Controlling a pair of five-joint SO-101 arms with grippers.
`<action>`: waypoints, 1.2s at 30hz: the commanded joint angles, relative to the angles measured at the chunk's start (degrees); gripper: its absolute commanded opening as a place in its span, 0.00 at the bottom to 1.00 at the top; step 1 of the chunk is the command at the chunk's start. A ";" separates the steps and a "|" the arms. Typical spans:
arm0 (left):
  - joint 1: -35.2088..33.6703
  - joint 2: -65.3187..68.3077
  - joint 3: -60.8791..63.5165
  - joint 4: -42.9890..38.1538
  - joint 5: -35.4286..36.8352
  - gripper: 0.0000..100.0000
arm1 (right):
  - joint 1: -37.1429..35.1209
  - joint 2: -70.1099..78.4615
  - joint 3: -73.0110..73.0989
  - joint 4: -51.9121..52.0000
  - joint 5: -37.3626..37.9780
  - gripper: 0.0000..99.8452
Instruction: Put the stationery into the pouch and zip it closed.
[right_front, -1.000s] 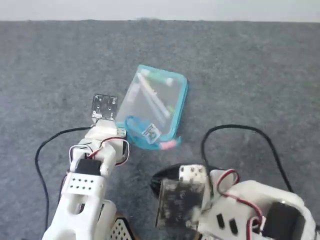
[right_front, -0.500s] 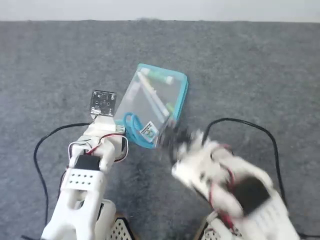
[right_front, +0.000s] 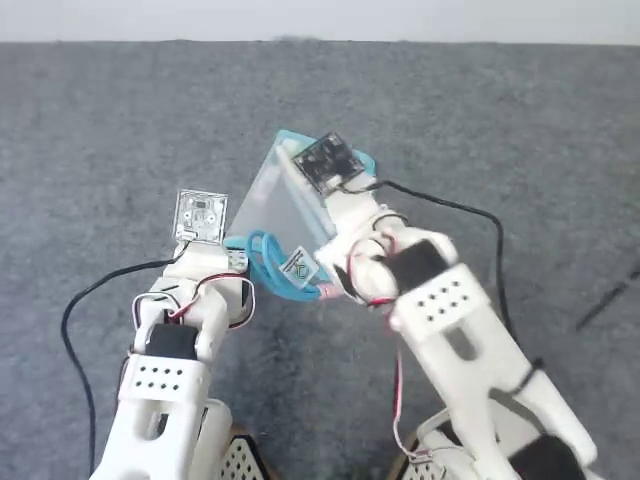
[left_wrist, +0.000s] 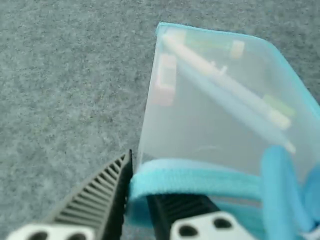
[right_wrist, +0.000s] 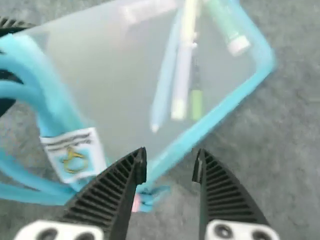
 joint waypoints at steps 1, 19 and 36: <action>0.18 -2.55 -0.84 0.44 -0.18 0.01 | -5.23 -0.13 -2.37 -1.01 -0.53 0.16; -0.35 -2.64 -1.10 0.53 -0.09 0.01 | -0.66 -12.35 5.63 13.41 10.73 0.15; -0.09 -2.64 -1.01 0.53 -0.09 0.01 | -0.40 -4.44 7.91 3.47 7.03 0.23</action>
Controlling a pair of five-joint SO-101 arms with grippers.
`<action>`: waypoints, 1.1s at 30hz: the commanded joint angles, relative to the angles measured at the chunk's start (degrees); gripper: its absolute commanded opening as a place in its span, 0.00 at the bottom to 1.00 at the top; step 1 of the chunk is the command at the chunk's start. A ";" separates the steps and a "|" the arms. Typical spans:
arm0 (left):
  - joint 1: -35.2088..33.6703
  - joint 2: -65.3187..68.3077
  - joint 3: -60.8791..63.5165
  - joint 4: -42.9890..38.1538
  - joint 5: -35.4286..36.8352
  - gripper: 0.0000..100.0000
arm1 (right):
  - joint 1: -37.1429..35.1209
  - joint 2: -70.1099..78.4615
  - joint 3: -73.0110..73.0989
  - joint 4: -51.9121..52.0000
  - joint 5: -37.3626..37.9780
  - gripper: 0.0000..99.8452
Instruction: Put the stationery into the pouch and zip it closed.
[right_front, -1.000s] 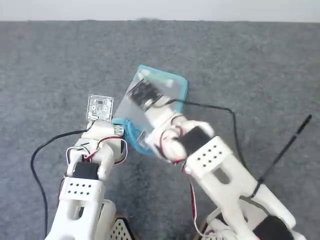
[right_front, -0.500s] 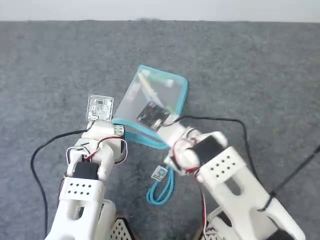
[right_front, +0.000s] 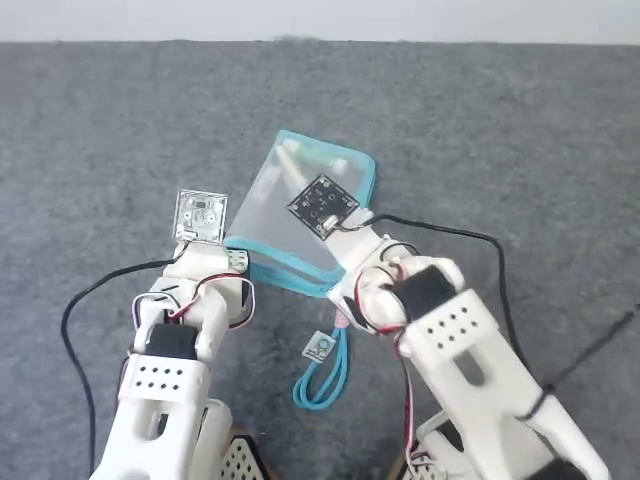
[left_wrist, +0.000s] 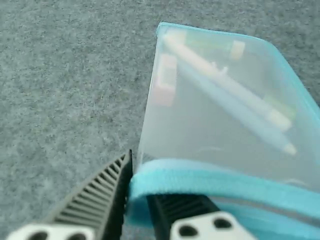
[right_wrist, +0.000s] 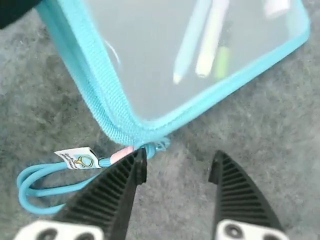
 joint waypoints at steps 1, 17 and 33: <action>-0.18 -2.64 -1.01 0.53 -0.09 0.01 | -0.40 4.18 -1.05 -1.89 -0.44 0.23; 0.09 -2.81 -1.01 0.53 -0.09 0.01 | -0.92 8.13 -1.49 -5.76 -0.97 0.23; -0.09 -2.99 -0.92 0.53 -0.09 0.01 | -6.73 5.32 1.76 -2.24 -6.24 0.23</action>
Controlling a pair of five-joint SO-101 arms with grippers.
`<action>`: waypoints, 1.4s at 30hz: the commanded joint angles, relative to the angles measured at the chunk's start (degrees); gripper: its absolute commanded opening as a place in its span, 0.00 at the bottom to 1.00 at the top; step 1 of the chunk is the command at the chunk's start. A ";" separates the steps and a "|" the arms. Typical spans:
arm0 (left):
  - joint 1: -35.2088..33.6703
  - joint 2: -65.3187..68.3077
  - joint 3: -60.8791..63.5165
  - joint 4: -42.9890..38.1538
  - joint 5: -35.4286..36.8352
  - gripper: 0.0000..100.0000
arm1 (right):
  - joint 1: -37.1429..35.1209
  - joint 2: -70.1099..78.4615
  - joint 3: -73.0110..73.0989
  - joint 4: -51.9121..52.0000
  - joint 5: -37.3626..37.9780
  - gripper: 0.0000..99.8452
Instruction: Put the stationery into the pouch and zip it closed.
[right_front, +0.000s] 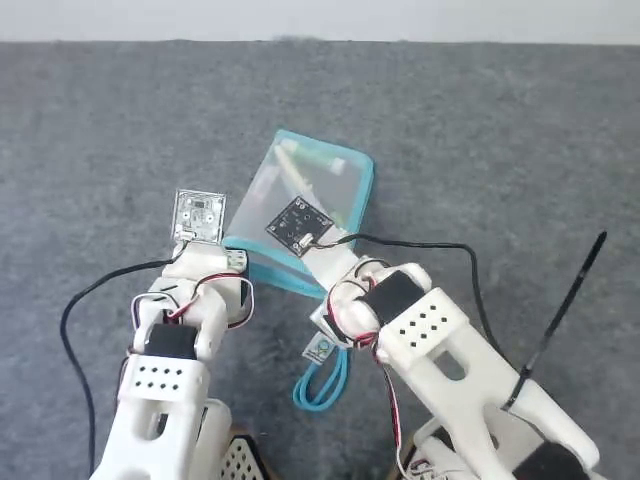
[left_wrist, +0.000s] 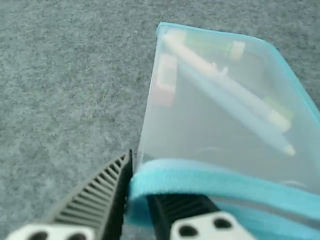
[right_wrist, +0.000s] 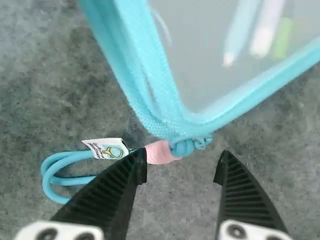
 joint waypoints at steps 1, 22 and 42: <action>0.26 -2.99 -0.92 0.53 -0.09 0.01 | 0.22 2.77 -0.53 -3.03 -1.05 0.23; 0.44 -2.64 -0.84 0.53 -0.09 0.01 | 8.13 10.15 -6.42 -4.09 -7.82 0.01; 5.19 -2.46 -1.01 2.90 -2.29 0.01 | -13.23 -18.07 -19.25 15.25 7.82 0.01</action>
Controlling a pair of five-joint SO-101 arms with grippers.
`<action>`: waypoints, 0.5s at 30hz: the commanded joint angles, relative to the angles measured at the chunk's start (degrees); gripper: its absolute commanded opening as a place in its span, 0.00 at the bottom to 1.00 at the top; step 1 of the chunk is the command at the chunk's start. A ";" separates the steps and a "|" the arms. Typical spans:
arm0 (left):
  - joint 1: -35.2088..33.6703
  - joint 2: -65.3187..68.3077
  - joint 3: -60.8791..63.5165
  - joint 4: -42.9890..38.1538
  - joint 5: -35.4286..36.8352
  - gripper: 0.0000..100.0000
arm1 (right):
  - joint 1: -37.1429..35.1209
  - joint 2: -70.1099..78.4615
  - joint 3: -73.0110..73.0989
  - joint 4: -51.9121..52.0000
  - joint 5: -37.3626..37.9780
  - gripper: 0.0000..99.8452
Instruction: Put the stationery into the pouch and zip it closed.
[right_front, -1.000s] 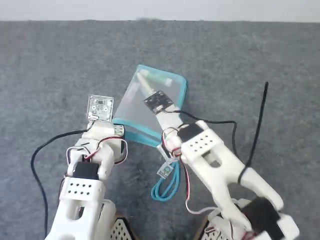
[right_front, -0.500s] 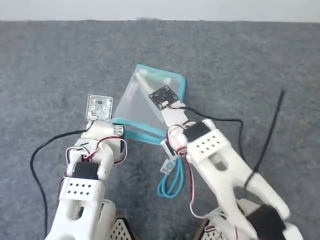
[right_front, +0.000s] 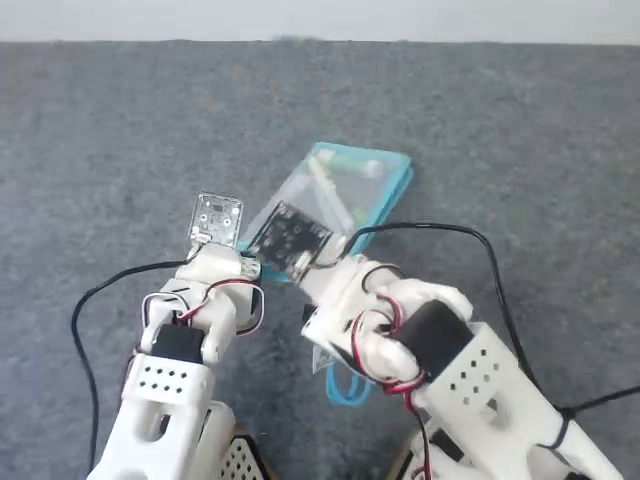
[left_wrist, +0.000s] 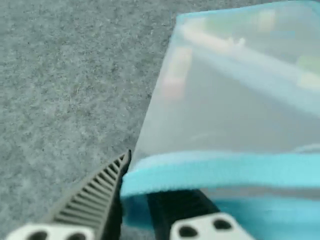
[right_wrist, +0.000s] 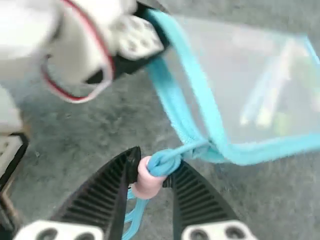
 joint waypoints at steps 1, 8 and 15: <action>0.53 -2.46 -1.01 0.26 -1.85 0.01 | -5.85 -3.65 -5.71 1.10 3.08 0.01; 0.35 -2.46 -1.01 0.26 -2.11 0.01 | -16.48 -3.74 -8.44 1.80 6.15 0.01; 0.44 -2.37 -1.01 0.70 -2.81 0.01 | -17.89 -3.74 -9.23 1.80 8.70 0.01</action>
